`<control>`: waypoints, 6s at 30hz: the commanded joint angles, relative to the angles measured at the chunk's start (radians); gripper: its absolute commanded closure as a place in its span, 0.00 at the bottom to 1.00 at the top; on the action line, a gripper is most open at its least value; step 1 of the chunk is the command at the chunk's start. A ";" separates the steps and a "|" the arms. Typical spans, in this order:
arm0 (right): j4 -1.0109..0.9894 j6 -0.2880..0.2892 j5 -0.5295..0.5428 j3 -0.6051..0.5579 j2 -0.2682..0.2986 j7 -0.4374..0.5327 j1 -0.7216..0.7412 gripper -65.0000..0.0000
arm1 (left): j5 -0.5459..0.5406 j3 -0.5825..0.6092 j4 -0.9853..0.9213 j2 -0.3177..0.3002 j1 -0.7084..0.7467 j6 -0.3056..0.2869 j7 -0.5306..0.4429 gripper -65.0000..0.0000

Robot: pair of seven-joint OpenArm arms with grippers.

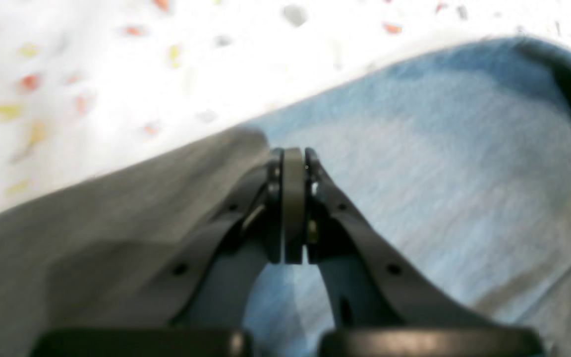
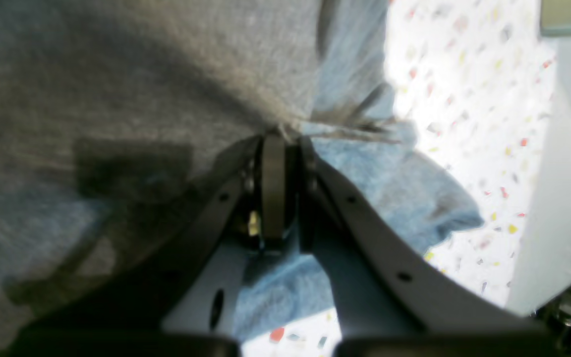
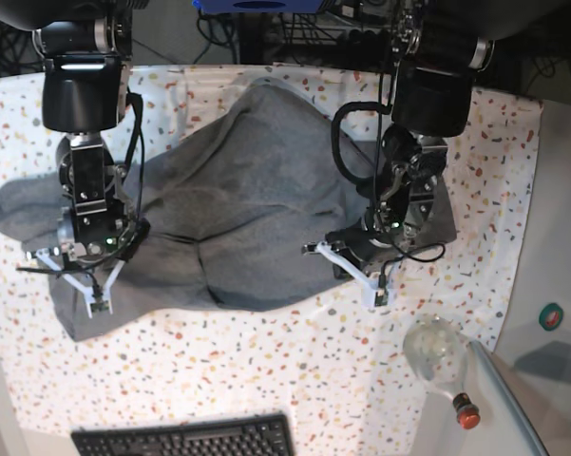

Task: Layout the t-shirt on the table in an organized manner, then fold the t-shirt properly
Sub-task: 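Grasp the shirt with both grippers and pull it flatter, then pull the shirt apart with both grippers to spread it lengthwise, then regrasp the shirt edge with the right gripper while the left holds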

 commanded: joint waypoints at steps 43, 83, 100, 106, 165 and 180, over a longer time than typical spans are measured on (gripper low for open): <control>0.298 0.011 -0.006 0.075 0.096 -0.056 -0.234 1.00 | -0.002 0.183 -0.242 -0.082 -0.150 0.000 -0.109 1.00; 0.853 0.439 0.040 0.436 -0.040 -0.316 -0.461 0.63 | -0.013 0.169 -0.063 -0.104 -0.121 0.000 -0.103 1.00; 0.488 0.439 0.037 0.235 -0.037 -0.157 -0.164 0.48 | -0.011 -0.108 0.347 -0.194 0.306 -0.003 -0.054 1.00; 0.283 0.433 0.035 0.227 0.001 -0.157 -0.059 0.48 | -0.011 -0.256 0.347 -0.196 0.355 -0.006 -0.049 1.00; 0.289 0.434 0.040 0.321 -0.072 -0.261 0.090 0.33 | -0.011 -0.299 0.347 -0.223 0.365 -0.006 -0.048 0.49; 0.307 0.523 0.041 0.319 -0.106 -0.313 0.071 0.33 | -0.013 -0.299 0.338 -0.237 0.372 -0.006 -0.048 0.46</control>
